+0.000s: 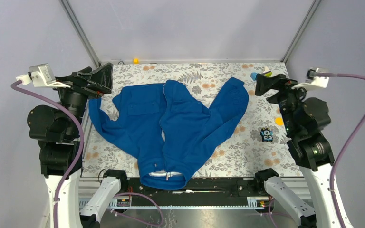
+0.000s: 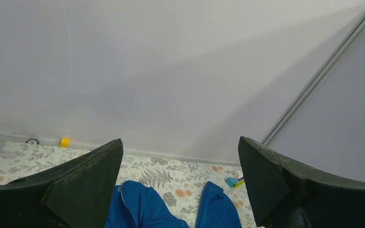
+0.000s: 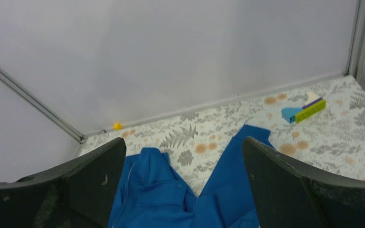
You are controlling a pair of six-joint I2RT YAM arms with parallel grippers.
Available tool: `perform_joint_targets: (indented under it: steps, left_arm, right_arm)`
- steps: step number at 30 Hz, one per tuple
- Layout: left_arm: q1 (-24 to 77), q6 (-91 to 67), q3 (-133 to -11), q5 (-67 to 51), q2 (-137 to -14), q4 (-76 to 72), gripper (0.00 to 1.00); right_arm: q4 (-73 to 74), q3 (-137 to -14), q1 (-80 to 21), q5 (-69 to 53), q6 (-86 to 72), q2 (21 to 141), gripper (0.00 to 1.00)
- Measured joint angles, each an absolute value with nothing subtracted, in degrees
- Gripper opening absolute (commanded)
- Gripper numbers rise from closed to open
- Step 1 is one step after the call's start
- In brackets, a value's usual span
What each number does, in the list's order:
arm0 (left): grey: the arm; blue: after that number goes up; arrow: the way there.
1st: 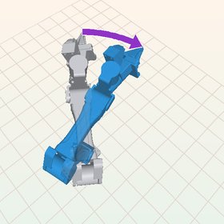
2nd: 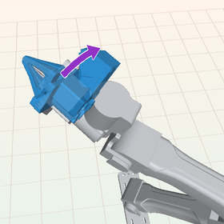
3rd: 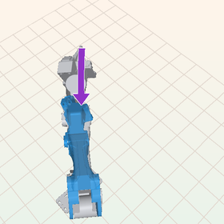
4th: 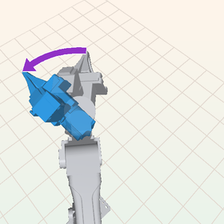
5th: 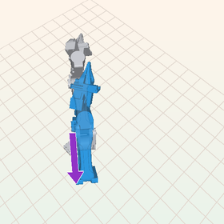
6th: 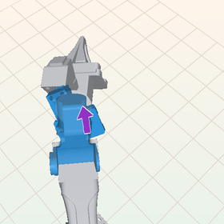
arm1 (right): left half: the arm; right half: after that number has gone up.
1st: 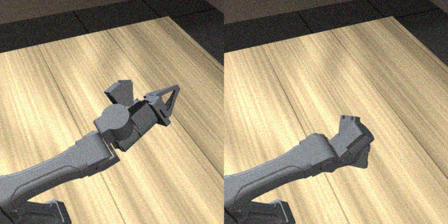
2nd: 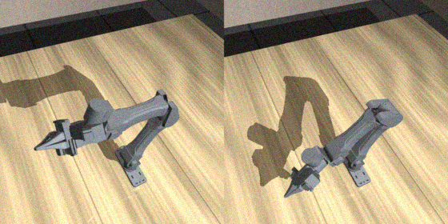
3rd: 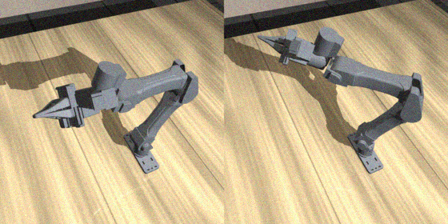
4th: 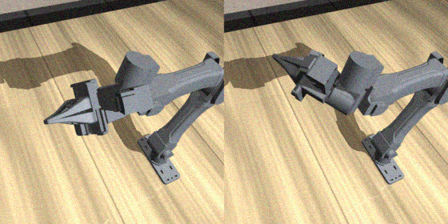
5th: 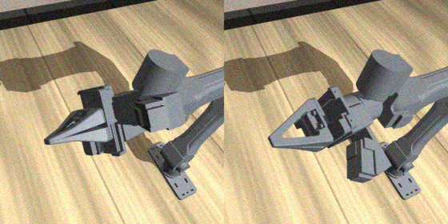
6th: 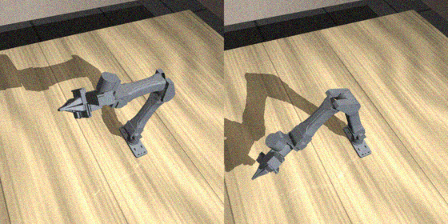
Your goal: Zip up the jacket
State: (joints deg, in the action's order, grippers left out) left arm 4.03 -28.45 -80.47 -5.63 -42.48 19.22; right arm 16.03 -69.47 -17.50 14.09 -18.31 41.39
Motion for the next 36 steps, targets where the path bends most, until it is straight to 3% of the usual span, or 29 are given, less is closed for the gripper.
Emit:
perform_joint_targets:
  steps: [12,23,28,36]
  left_arm:
    - [4.0,-25.3,-75.4,-5.6,-46.3,21.4,0.99]
    - [4.0,-24.8,-74.5,-3.8,-55.0,21.1,0.99]
    - [4.0,-25.2,-74.4,-1.2,-58.5,16.7,0.99]
    - [4.0,-23.7,-74.5,-2.4,-69.1,12.9,0.99]
  right_arm:
    - [13.1,-59.9,-17.5,9.6,-22.0,51.0,0.98]
    - [-3.8,-44.1,-14.3,-12.8,-33.5,59.8,0.98]
    - [-8.2,-44.9,-13.2,-17.3,-36.6,71.4,0.98]
    - [-9.9,-60.2,-21.9,-17.6,-37.2,91.7,0.98]
